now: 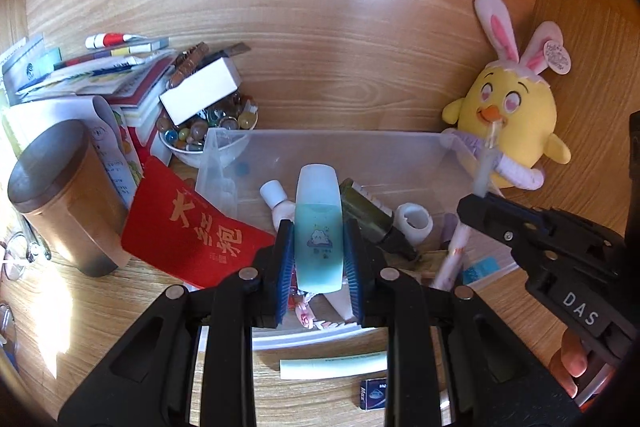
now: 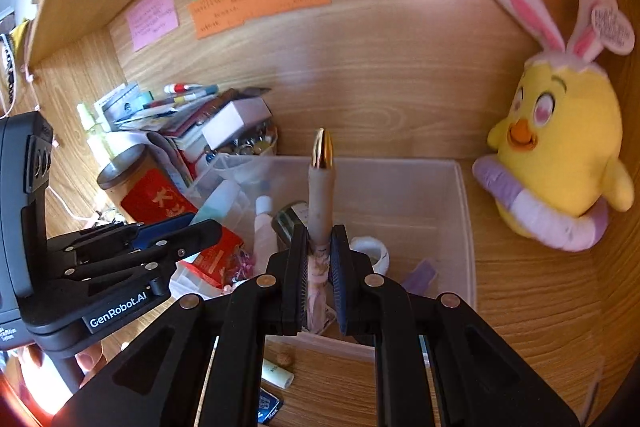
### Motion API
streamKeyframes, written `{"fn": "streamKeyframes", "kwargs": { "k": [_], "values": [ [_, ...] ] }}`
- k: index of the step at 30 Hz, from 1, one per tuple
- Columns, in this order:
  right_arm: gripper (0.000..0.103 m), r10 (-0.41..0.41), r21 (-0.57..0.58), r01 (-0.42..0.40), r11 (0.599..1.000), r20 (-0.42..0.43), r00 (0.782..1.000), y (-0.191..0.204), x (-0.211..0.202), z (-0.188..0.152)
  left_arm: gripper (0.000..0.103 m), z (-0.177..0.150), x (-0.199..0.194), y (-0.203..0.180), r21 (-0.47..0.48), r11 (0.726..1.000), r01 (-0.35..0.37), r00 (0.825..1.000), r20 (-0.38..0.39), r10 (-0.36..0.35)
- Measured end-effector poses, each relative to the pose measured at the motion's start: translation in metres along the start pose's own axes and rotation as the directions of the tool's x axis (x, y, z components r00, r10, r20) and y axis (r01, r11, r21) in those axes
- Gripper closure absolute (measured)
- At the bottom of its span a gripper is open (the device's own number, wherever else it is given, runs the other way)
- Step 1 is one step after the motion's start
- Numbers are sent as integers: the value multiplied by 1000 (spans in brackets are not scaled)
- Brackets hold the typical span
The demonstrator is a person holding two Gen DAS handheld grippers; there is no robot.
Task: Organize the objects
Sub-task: 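Carry the pen and blue bottle over the clear bin and open the right gripper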
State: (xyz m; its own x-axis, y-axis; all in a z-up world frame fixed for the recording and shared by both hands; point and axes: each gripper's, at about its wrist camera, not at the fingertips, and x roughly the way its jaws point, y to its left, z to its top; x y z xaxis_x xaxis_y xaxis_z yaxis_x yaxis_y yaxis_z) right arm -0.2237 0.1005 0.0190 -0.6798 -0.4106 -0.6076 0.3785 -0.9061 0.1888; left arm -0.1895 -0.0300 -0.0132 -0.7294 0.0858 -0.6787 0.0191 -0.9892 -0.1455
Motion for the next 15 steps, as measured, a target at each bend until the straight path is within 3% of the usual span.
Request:
{"fn": "streamKeyframes", "kwargs": {
  "k": [9, 15],
  "values": [
    [92, -39, 24, 40, 999, -59, 998, -12, 21, -6, 79, -3, 12, -1, 14, 1000, 14, 1000, -28, -13],
    [92, -70, 23, 71, 997, -49, 996, -13, 19, -7, 79, -3, 6, -2, 23, 1000, 14, 1000, -7, -14]
  ]
}}
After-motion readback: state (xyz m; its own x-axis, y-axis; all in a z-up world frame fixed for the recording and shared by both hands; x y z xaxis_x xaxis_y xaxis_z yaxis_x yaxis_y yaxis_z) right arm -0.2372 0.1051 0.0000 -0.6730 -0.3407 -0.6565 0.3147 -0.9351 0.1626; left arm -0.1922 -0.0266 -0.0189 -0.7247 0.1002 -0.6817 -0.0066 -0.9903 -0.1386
